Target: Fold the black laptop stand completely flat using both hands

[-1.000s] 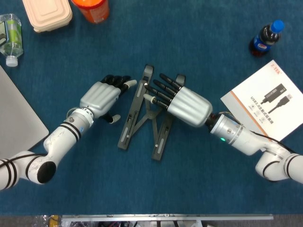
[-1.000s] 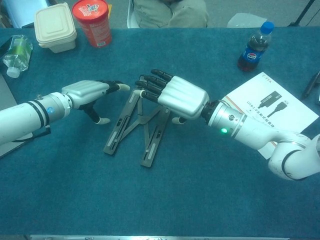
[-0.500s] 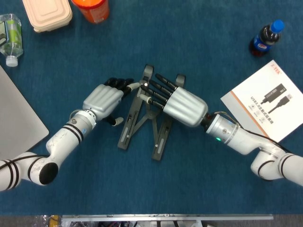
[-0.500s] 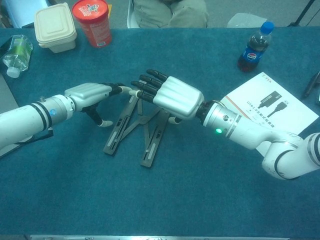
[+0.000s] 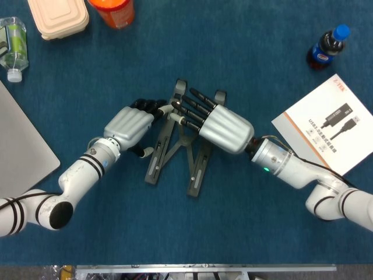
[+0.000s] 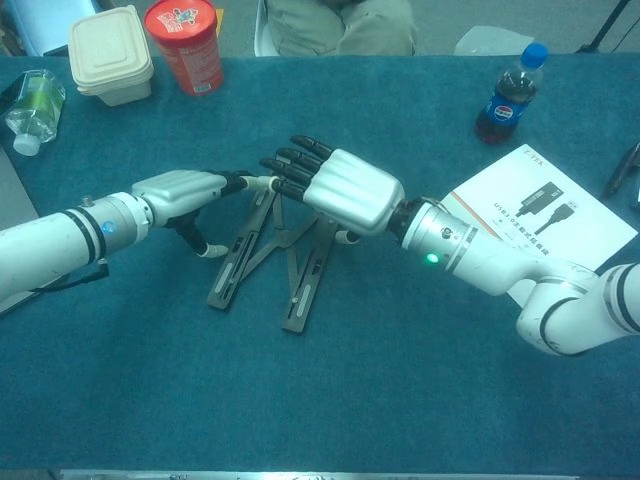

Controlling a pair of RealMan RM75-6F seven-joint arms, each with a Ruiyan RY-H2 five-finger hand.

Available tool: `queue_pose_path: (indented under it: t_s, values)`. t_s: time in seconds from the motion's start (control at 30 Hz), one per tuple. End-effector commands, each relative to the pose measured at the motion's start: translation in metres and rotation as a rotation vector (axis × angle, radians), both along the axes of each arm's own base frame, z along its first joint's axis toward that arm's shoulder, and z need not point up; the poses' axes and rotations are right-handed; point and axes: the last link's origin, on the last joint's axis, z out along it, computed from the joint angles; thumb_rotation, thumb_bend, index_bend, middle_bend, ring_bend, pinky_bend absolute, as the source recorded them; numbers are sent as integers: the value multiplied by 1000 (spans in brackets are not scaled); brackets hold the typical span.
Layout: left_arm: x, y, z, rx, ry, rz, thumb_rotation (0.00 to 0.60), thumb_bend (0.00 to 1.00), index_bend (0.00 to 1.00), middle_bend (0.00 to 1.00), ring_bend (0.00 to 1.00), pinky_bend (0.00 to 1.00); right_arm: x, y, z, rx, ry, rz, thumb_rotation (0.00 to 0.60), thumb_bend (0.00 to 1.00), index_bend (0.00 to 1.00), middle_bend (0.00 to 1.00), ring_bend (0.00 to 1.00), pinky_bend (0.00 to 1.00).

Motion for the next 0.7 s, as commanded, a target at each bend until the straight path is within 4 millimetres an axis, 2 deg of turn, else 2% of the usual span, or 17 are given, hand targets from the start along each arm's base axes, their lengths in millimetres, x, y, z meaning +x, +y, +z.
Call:
queue_pose_path:
  t_s: [0.03, 0.7]
  values:
    - [0, 0, 1, 3, 1, -1, 600, 267, 0, 0, 0, 3, 0, -1, 0, 3, -4, -5, 600, 49, 0, 0, 0, 0]
    - [1, 2, 0, -5, -38, 39, 600, 266, 0, 0, 0, 3, 1, -1, -3, 15, -22, -9, 600, 49, 0, 0, 0, 0]
